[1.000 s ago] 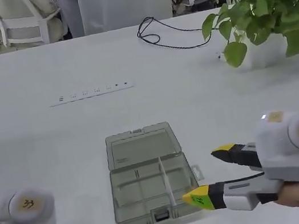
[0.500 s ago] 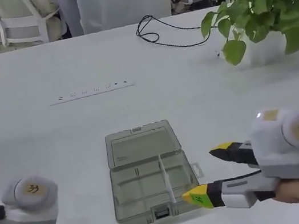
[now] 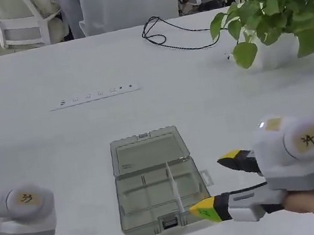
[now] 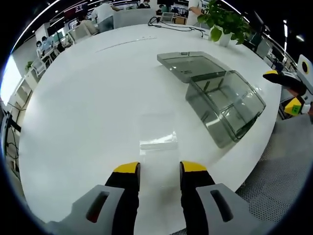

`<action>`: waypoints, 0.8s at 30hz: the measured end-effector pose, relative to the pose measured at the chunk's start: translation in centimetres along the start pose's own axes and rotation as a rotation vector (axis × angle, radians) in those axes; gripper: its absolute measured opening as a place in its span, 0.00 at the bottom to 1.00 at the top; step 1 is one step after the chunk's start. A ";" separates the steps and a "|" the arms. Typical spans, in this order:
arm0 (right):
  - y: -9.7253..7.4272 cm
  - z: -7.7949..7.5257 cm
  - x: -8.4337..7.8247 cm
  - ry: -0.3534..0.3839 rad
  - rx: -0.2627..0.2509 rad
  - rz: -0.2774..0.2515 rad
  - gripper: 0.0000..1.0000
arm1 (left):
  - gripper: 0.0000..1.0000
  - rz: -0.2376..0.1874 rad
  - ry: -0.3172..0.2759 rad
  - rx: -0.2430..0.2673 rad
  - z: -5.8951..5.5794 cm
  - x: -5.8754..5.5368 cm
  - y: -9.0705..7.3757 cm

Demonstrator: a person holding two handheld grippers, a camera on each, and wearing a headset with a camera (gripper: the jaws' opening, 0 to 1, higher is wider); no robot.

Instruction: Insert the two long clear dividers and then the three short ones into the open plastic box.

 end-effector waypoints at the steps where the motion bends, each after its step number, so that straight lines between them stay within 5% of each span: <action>1: 0.1 0.1 0.1 0.004 0.000 -0.001 0.68 | 0.30 -0.007 -0.005 0.002 0.0 0.1 -0.1; 8: 1.0 1.1 1.7 0.082 0.019 -0.047 0.62 | 0.30 -0.117 -0.122 -0.013 -0.5 0.8 -1.6; 10: 1.3 1.6 2.4 0.118 0.032 -0.071 0.60 | 0.30 -0.177 -0.131 -0.025 -1.0 1.5 -2.1; 16: 2.6 3.5 4.2 0.242 0.094 -0.126 0.55 | 0.30 -0.253 -0.150 -0.033 -2.5 2.2 -3.9; 24: 3.9 5.0 6.3 0.387 0.134 -0.221 0.42 | 0.30 -0.414 -0.171 -0.109 -5.3 4.4 -5.9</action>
Point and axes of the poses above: the centre of the closed fingertips' face, and the gripper's own axes: y roughly forward along the fingers, z roughly to its left, x roughly out of its top, the point moved 1 cm from there along -y, roughly backward along the fingers, and after that the axes turned 3 degrees about -y, right-handed, at the moved point
